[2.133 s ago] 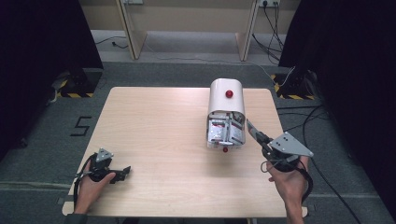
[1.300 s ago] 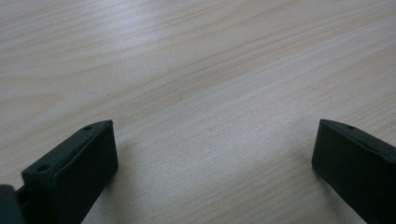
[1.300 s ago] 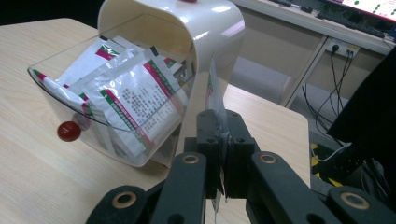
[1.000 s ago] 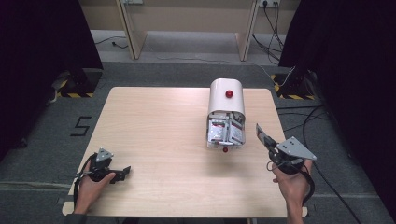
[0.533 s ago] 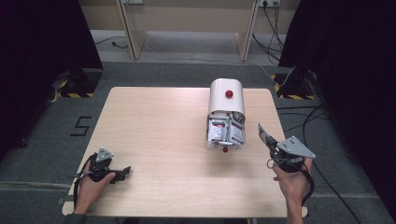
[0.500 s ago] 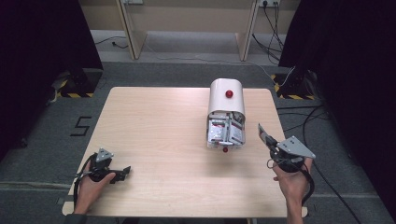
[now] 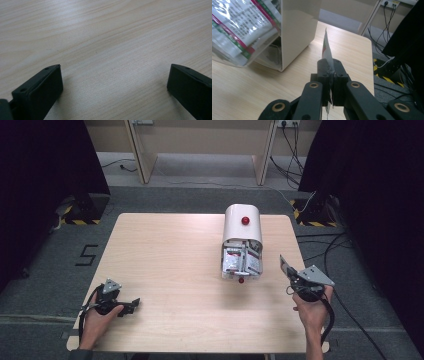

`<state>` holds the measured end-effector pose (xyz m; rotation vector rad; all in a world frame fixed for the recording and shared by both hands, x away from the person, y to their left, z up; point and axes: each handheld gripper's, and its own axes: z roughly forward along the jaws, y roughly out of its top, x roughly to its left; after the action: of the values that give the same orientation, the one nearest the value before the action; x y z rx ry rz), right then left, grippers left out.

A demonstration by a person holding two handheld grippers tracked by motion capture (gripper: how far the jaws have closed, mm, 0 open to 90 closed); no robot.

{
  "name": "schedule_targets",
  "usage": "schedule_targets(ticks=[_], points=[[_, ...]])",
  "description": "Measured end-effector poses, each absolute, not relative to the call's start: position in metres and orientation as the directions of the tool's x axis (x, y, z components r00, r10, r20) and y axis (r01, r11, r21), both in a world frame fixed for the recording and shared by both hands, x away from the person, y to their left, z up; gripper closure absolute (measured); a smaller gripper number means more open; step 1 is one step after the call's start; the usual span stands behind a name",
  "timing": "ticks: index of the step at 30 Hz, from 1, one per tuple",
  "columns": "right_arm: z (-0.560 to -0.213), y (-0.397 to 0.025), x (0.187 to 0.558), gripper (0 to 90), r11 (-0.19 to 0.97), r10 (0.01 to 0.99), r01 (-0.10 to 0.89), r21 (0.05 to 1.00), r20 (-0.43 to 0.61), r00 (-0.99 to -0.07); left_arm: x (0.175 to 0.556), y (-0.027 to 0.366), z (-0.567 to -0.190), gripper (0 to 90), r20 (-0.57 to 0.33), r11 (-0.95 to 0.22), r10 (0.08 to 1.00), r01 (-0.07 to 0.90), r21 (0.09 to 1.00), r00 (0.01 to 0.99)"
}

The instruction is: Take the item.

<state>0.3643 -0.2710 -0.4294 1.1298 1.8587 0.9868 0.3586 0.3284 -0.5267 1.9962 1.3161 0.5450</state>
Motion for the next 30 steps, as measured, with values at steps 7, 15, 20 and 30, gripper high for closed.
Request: schedule_targets(ticks=[7,15,20,30], points=[[-0.446,-0.277,0.376,87.9,0.313,0.926,0.394,0.864,-0.185,-0.329,0.358,0.328,-0.527,0.0,-0.021,-0.261,0.915,0.633,0.729,0.402],[-0.457,-0.281,0.383,87.9,0.311,0.930,0.415,0.855,-0.184,-0.317,0.358,0.328,-0.527,0.0,-0.021,-0.261,0.915,0.632,0.729,0.402],[-0.462,-0.280,0.388,87.8,0.319,0.930,0.429,0.845,-0.191,-0.315,0.358,0.328,-0.527,0.0,-0.021,-0.261,0.915,0.632,0.729,0.402],[-0.477,-0.275,0.401,87.6,0.367,0.921,0.461,0.808,-0.245,-0.304,0.358,0.328,-0.527,0.0,-0.021,-0.261,0.915,0.633,0.729,0.402]])
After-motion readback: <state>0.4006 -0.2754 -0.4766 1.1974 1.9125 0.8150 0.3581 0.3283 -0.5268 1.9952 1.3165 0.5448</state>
